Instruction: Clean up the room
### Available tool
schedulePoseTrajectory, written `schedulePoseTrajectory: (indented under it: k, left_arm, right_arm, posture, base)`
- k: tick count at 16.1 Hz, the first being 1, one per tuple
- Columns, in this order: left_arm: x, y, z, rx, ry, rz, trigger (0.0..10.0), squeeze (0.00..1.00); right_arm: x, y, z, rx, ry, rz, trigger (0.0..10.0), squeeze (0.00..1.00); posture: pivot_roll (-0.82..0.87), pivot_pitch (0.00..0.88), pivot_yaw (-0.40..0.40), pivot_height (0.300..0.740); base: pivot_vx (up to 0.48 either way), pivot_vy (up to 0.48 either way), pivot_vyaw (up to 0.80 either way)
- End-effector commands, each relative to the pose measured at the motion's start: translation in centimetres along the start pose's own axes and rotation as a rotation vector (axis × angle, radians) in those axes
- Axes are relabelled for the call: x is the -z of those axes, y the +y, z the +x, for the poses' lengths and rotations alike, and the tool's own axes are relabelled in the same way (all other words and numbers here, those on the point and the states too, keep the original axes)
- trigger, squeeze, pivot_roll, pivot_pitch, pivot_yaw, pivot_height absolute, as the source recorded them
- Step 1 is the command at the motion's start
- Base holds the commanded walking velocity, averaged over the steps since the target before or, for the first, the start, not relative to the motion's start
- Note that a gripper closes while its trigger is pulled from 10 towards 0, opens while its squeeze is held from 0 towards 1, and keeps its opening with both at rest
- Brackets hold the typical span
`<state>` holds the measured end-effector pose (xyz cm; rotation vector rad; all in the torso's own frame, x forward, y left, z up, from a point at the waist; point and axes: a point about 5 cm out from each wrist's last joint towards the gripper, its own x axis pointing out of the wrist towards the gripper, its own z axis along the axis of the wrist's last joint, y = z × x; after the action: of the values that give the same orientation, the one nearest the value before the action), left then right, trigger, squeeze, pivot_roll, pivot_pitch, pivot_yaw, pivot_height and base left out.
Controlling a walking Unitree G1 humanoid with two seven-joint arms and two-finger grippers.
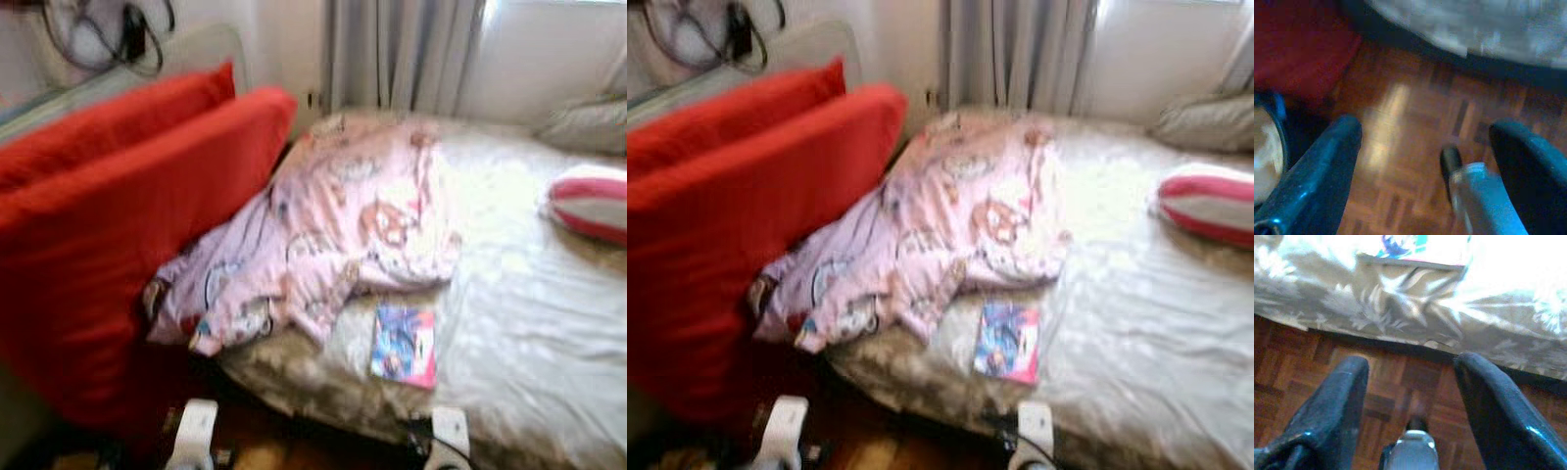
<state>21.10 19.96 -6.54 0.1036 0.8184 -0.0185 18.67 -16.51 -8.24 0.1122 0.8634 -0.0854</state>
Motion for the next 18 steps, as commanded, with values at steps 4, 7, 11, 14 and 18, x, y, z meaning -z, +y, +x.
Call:
schedulePoseTrajectory:
  k: [4,7,11,14,18]
  left_arm:
    - [0.5,-0.5,-0.1,0.009,0.017,-0.006,10.0,0.0]
    - [0.6,-0.5,-0.1,0.012,0.021,0.0,10.0,0.0]
    - [-1.1,-0.3,0.1,0.022,-0.076,-0.072,10.0,0.0]
    - [-7.3,0.3,0.4,0.051,-0.352,-0.17,10.0,0.0]
    - [-11.7,0.9,-1.1,0.06,-0.653,-0.148,10.0,0.0]
  right_arm:
    - [-1.0,-0.2,0.2,-0.002,-0.032,-0.019,10.0,0.0]
    - [-1.3,-0.1,0.2,-0.002,-0.052,0.028,10.0,0.0]
    - [-2.8,-0.1,0.4,-0.003,-0.116,0.038,10.0,0.0]
    - [-8.0,0.3,0.6,-0.029,-0.343,0.103,10.0,0.0]
    - [-11.8,0.6,-0.5,-0.08,-0.598,0.017,10.0,0.0]
  posture:
    - [0.03,0.0,0.017,0.74]
    - [0.02,0.0,0.02,0.74]
    - [0.02,0.0,0.019,0.74]
    - [0.01,0.0,0.014,0.74]
    - [0.0,0.0,-0.003,0.74]
  base:
    - [0.277,0.0,0.15]
    - [0.181,0.0,0.27]
    - [0.0,0.0,0.0]
    - [0.0,0.0,0.0]
    - [0.0,0.0,0.0]
